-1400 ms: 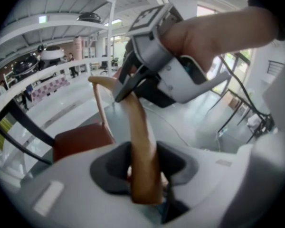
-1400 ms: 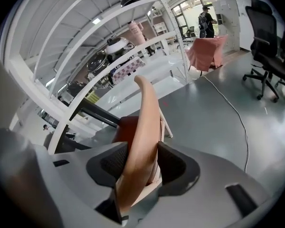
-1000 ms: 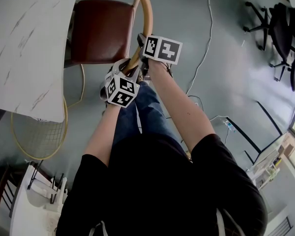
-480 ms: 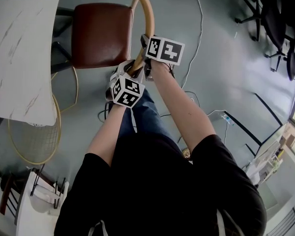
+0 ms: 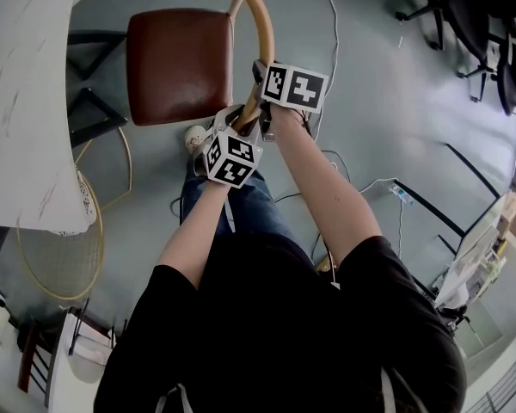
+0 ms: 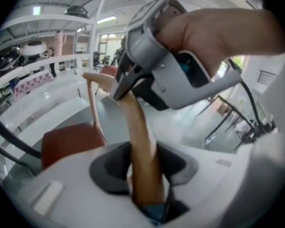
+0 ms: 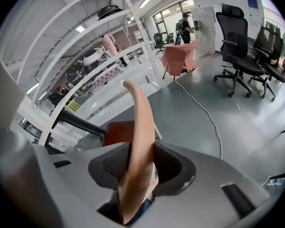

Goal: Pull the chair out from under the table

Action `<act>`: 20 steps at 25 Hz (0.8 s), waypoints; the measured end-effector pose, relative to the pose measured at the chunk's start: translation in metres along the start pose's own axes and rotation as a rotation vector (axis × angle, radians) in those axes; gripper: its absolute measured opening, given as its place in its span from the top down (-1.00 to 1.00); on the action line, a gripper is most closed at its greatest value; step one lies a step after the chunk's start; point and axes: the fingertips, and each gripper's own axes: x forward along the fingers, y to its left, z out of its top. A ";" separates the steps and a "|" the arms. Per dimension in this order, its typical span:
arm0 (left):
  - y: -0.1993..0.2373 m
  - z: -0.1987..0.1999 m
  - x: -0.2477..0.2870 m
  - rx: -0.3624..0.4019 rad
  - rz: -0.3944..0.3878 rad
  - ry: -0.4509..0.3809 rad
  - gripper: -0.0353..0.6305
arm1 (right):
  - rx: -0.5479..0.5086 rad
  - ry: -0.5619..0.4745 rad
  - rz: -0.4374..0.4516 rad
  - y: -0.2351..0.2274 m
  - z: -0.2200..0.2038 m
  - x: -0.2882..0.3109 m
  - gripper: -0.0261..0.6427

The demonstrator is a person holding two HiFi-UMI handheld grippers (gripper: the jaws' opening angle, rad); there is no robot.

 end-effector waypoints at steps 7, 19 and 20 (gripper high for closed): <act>-0.031 0.020 0.025 0.002 -0.056 -0.004 0.38 | 0.012 -0.016 -0.036 -0.043 0.008 -0.014 0.46; -0.079 0.050 0.060 0.016 -0.120 -0.002 0.37 | 0.032 -0.026 -0.075 -0.106 0.018 -0.037 0.47; -0.082 0.051 0.063 0.016 -0.124 -0.001 0.37 | 0.033 -0.028 -0.078 -0.111 0.018 -0.039 0.47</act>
